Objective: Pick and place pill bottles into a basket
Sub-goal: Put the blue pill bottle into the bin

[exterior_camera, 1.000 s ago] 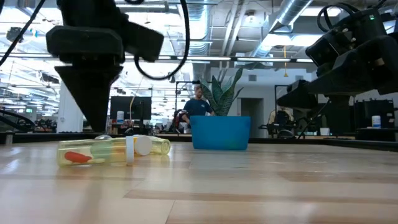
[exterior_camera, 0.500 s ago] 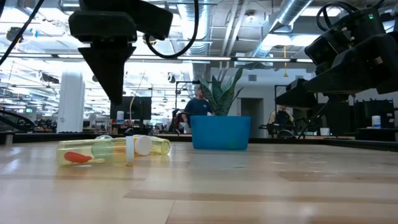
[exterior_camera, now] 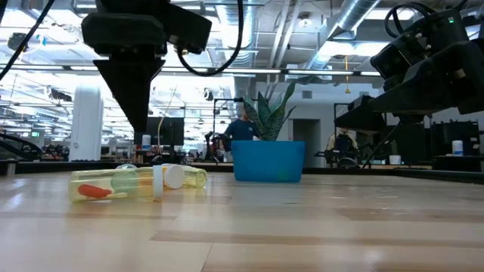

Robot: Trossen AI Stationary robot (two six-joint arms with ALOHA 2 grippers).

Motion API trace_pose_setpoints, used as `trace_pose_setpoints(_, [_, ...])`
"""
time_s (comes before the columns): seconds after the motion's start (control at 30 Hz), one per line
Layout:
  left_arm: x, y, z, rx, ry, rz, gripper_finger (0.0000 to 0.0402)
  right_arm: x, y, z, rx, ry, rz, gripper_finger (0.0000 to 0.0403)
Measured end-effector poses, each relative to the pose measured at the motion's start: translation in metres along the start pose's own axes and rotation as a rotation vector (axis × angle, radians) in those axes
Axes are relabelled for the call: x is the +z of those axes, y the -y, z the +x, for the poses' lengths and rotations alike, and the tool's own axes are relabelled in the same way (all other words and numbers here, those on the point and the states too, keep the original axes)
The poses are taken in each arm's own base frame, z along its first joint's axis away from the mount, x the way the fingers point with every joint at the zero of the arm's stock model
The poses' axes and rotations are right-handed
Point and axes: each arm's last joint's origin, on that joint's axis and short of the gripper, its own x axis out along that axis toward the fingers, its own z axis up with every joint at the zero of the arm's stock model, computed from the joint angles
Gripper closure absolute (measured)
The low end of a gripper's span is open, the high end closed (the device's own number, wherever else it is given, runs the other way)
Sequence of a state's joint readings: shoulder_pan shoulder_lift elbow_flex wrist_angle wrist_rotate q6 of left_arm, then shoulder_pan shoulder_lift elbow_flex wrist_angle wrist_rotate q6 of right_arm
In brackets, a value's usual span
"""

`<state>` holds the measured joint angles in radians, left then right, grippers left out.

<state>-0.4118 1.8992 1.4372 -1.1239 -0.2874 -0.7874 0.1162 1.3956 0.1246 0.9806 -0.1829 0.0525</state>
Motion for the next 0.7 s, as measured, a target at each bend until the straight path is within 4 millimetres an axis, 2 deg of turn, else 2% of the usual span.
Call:
trace_pose_setpoints(0.3, [-0.013,0.022,0.005,-0.009,0.007,0.065,0.0195,0.001,0.0,0.001,0.002,0.004,-0.001,0.0076])
trace_pose_setpoints(0.5, [-0.018,0.027,0.002,0.0,0.045,0.054,0.0195,0.002,0.0,0.001,0.004,0.008,0.025,0.0076])
trace_pose_setpoints(0.6, [-0.018,0.028,0.002,-0.002,0.049,0.052,0.0182,0.002,0.0,0.001,0.004,0.008,0.025,0.0076])
trace_pose_setpoints(0.7, [-0.018,0.028,0.002,-0.001,0.054,0.051,0.0153,0.002,0.0,0.001,0.004,0.008,0.025,0.0076])
